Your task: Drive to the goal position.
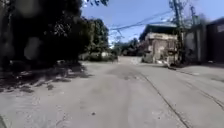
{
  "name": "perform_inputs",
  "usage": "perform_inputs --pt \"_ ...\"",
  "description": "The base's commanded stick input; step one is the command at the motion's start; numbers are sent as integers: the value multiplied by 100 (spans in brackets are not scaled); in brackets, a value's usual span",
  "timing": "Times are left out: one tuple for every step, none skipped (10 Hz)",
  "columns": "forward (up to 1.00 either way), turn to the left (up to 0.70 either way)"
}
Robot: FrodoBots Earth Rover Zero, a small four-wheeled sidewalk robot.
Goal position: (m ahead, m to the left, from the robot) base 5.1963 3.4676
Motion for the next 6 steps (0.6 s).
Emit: perform_inputs --pt "97 16" --pt "97 5" --pt "97 3" --pt "98 3" --pt "97 3" --pt "97 3"
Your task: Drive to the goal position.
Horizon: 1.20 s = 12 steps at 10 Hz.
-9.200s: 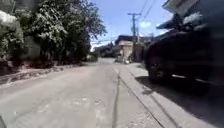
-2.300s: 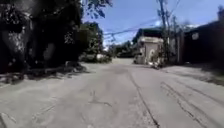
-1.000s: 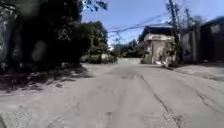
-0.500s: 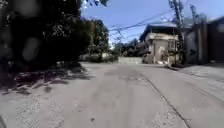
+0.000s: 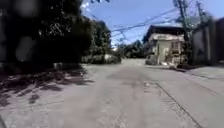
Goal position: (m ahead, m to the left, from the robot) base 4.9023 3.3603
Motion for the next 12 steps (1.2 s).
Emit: perform_inputs --pt "97 3" --pt "97 3" --pt "97 3" --pt "97 4" --pt "97 4" --pt "97 4" --pt "97 4" --pt "97 4" --pt "97 4" --pt "97 12" --pt "97 21" --pt "97 26"
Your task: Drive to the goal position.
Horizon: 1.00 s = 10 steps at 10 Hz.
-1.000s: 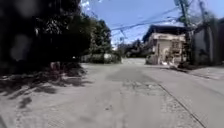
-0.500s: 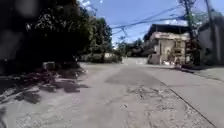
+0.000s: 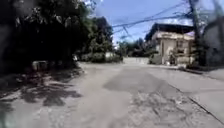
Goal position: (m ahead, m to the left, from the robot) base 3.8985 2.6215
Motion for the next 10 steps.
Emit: perform_inputs --pt "97 27" --pt "97 35" --pt "97 39" --pt "97 39" --pt "97 39" --pt "97 39" --pt "98 39" --pt "97 39" --pt "97 35" --pt "97 22"
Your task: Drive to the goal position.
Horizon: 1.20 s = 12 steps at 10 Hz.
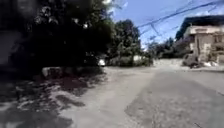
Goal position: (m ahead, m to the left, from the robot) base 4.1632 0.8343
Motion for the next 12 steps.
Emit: perform_inputs --pt "97 11" --pt "97 5" --pt "97 1" --pt "97 0" --pt "97 -1" --pt "95 -8" --pt "90 -22" --pt "83 -35" --pt "74 -37" --pt "70 -35" --pt "51 -25" --pt "7 0"
